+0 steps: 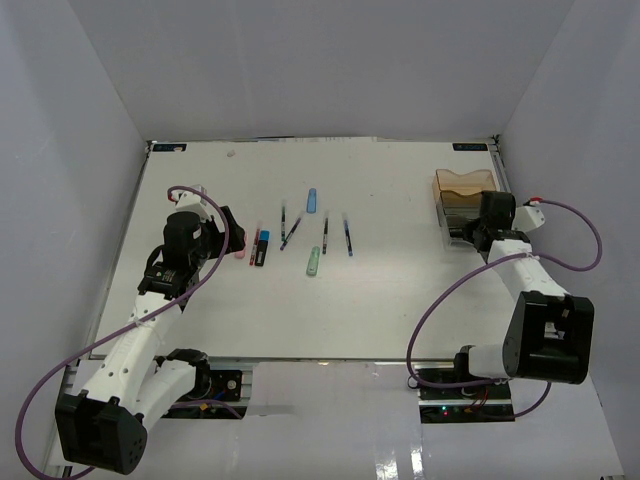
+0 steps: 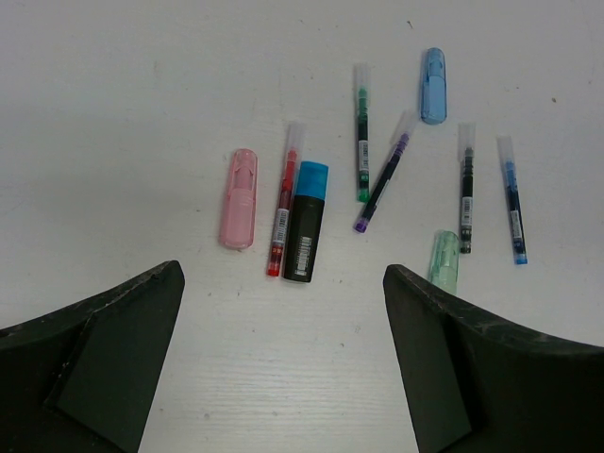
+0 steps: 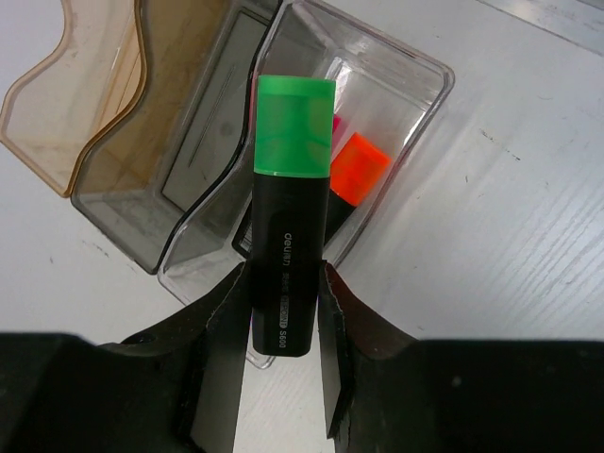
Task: Sort the stationery into containers
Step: Place the pen in the storage box.
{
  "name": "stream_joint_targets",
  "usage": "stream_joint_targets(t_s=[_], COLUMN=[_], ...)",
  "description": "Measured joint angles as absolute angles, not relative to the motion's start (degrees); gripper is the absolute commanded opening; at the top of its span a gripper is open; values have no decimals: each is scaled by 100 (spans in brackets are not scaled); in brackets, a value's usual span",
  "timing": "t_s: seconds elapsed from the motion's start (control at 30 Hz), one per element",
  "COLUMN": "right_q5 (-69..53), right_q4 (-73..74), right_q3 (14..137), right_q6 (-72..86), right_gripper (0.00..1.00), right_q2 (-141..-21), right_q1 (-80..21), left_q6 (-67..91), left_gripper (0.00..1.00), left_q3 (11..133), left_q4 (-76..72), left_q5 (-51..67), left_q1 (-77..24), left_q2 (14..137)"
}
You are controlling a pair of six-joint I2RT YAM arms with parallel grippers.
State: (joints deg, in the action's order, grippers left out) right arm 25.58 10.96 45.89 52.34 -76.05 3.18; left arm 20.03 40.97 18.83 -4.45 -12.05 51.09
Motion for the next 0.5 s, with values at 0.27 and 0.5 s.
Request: stream_joint_targets(t_s=[0.27, 0.5], right_q5=[2239, 2036], right_q4=[867, 744], right_q3=[4683, 4764], right_q6=[5717, 5870], right_gripper=[28, 43], right_q2=[-8038, -8226], right_q1=[449, 451], left_q6=[2003, 2003], left_gripper=[98, 98], left_q3=[4097, 4097], left_q4=[1883, 1883], left_q5=[-447, -447], left_q1=[-1205, -1205], left_q2=[5109, 5109])
